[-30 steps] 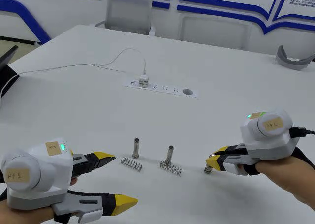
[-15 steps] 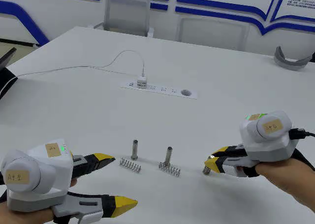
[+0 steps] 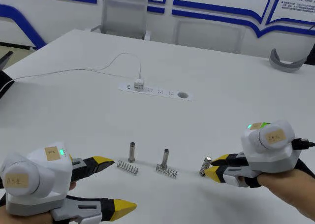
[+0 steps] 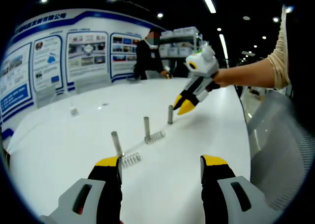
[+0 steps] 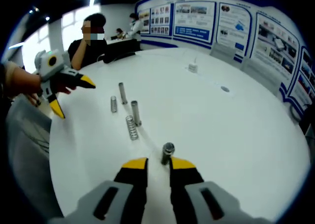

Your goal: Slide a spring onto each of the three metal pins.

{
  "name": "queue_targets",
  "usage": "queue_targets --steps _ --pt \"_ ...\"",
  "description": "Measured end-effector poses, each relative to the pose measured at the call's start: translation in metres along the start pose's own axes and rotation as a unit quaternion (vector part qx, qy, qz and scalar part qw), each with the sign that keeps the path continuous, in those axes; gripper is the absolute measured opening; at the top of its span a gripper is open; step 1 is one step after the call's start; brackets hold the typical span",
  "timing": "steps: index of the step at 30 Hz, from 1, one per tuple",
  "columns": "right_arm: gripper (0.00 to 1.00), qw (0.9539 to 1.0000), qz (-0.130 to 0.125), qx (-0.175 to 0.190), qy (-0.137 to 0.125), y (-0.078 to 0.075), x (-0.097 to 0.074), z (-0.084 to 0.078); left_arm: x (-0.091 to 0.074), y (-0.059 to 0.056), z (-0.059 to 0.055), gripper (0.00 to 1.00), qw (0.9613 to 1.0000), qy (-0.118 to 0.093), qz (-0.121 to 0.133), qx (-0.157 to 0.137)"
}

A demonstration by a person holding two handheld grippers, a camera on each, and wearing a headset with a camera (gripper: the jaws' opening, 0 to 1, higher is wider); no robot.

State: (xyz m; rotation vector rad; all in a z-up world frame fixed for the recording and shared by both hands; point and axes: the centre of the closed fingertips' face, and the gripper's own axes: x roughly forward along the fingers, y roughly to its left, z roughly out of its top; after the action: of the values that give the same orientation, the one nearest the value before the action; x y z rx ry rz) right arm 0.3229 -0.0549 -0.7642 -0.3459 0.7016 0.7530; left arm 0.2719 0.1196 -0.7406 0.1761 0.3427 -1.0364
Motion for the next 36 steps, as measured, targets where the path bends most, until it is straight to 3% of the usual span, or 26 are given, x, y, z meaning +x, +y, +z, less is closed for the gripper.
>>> queue_targets --steps 9,18,25,36 --pt "0.18 0.9999 0.011 -0.008 -0.002 0.016 0.000 0.002 0.000 0.002 0.001 0.66 1.0000 -0.001 -0.001 0.002" --pt "0.18 0.9991 0.034 -0.026 -0.002 0.035 0.014 0.012 0.000 0.003 0.002 0.65 1.0000 -0.001 0.001 0.003" --pt "0.18 0.9979 0.050 -0.042 0.000 0.042 0.028 0.023 -0.002 0.005 0.002 0.65 1.0000 -0.001 0.005 0.004" --pt "0.17 0.9956 0.068 -0.064 0.014 0.047 0.052 0.026 -0.005 0.005 0.001 0.65 0.9999 0.002 0.010 0.003"
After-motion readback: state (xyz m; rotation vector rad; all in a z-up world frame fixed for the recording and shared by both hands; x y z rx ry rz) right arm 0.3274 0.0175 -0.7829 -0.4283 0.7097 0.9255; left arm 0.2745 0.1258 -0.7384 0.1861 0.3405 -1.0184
